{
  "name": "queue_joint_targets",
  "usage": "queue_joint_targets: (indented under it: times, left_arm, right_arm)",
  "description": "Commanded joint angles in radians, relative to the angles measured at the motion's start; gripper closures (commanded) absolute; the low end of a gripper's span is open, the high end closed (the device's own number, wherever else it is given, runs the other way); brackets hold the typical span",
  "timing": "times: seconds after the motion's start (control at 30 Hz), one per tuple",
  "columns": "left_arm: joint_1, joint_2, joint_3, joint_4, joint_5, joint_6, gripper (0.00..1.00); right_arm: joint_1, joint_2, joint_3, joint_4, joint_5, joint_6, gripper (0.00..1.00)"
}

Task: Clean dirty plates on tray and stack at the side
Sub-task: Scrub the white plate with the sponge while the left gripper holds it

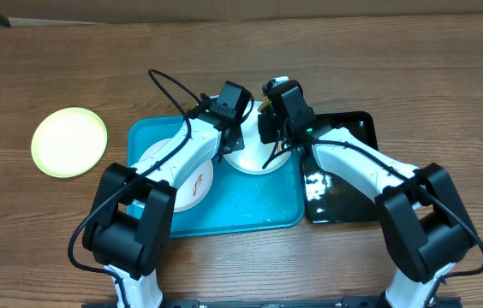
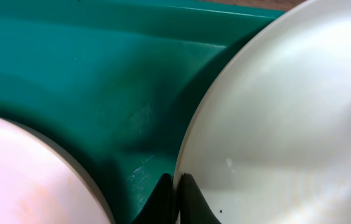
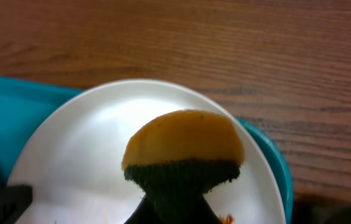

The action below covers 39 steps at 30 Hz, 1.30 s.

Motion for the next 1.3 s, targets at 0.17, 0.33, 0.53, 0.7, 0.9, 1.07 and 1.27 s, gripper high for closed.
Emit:
queue_joint_targets:
  times: [0.17, 0.33, 0.53, 0.7, 0.9, 1.07, 1.27]
  left_arm:
    - [0.001, 0.008, -0.011, 0.0, -0.004, 0.021, 0.96]
    - [0.001, 0.008, -0.011, 0.001, -0.005, 0.021, 0.96]
    - [0.001, 0.008, -0.011, 0.001, -0.008, 0.021, 0.96]
    - [0.001, 0.008, -0.011, 0.002, -0.008, 0.02, 0.96]
    - [0.002, 0.008, -0.011, 0.003, -0.008, 0.021, 0.96]
    - [0.002, 0.008, -0.011, 0.004, -0.008, 0.021, 0.96]
    - [0.003, 0.008, -0.011, 0.005, -0.008, 0.021, 0.96]
  right_arm:
    - [0.001, 0.077, -0.005, 0.122, 0.103, -0.096, 0.96]
    - [-0.001, 0.091, -0.005, 0.126, 0.12, -0.14, 0.96]
    - [-0.011, 0.093, -0.005, 0.098, 0.128, -0.14, 0.96]
    - [-0.011, 0.094, -0.006, 0.073, 0.125, -0.14, 0.96]
    - [-0.011, 0.095, -0.006, 0.06, 0.125, -0.14, 0.96]
    - [-0.011, 0.109, -0.006, 0.056, 0.125, -0.14, 0.89]
    - [-0.01, 0.134, -0.006, 0.053, 0.078, -0.14, 0.78]
